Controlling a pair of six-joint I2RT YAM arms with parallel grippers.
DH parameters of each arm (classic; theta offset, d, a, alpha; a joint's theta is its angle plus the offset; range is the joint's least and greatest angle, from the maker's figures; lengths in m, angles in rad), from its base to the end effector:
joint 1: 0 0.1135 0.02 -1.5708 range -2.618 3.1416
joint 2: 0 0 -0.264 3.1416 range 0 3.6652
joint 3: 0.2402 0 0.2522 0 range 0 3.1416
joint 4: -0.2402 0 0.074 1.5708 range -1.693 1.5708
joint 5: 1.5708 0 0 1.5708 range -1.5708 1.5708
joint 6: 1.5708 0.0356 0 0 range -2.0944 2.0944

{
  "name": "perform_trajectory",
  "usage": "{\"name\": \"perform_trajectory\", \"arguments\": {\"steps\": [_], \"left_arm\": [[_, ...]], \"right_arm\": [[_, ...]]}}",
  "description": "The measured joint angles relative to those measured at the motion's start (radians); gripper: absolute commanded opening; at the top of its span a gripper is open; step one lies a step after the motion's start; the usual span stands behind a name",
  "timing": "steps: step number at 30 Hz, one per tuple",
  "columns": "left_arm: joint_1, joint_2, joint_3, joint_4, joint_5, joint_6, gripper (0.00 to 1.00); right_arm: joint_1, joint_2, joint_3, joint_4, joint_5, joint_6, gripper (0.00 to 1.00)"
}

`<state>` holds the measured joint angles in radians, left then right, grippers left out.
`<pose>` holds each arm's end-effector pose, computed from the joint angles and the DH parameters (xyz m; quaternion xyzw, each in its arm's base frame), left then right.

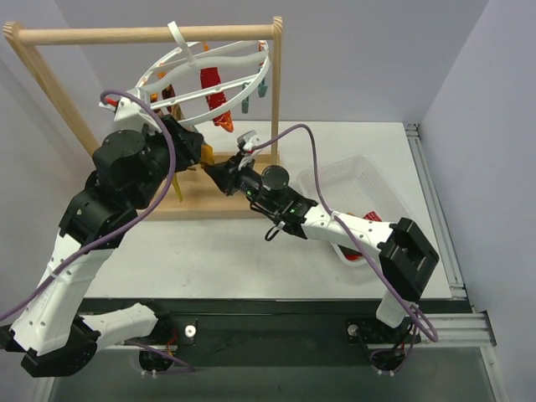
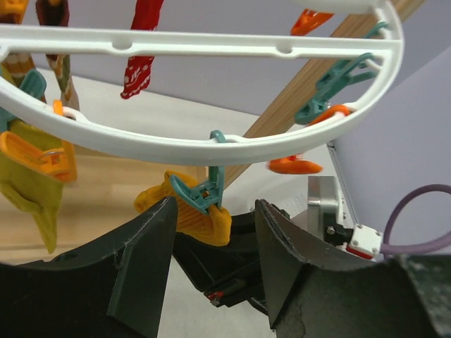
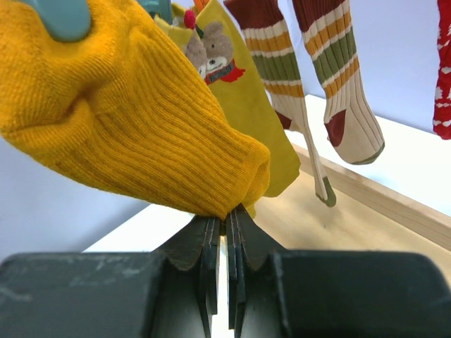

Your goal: Remove the socks clipped to the hanger

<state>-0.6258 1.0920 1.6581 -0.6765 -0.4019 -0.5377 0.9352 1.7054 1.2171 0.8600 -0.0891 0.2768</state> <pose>0.1533 -0.0936 0.5181 -0.1009 0.7352 -0.2349 0.6278 0.2360 0.3253 0.3529 -0.2170 0.5216 0.4904 0.6636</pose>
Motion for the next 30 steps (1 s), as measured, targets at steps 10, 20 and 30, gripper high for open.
{"name": "perform_trajectory", "arguments": {"steps": [10, 20, 30], "left_arm": [[0.012, 0.032, 0.000, -0.049, -0.033, -0.078, 0.60], [0.013, 0.038, -0.005, -0.023, -0.085, -0.080, 0.61], [0.020, 0.058, -0.045, 0.051, -0.084, -0.068, 0.52]], "right_arm": [[0.022, 0.000, 0.000, -0.033, 0.004, -0.044, 0.00], [0.029, -0.024, 0.000, -0.055, 0.014, -0.072, 0.00], [0.036, -0.051, -0.009, -0.064, 0.025, -0.096, 0.00]]}}
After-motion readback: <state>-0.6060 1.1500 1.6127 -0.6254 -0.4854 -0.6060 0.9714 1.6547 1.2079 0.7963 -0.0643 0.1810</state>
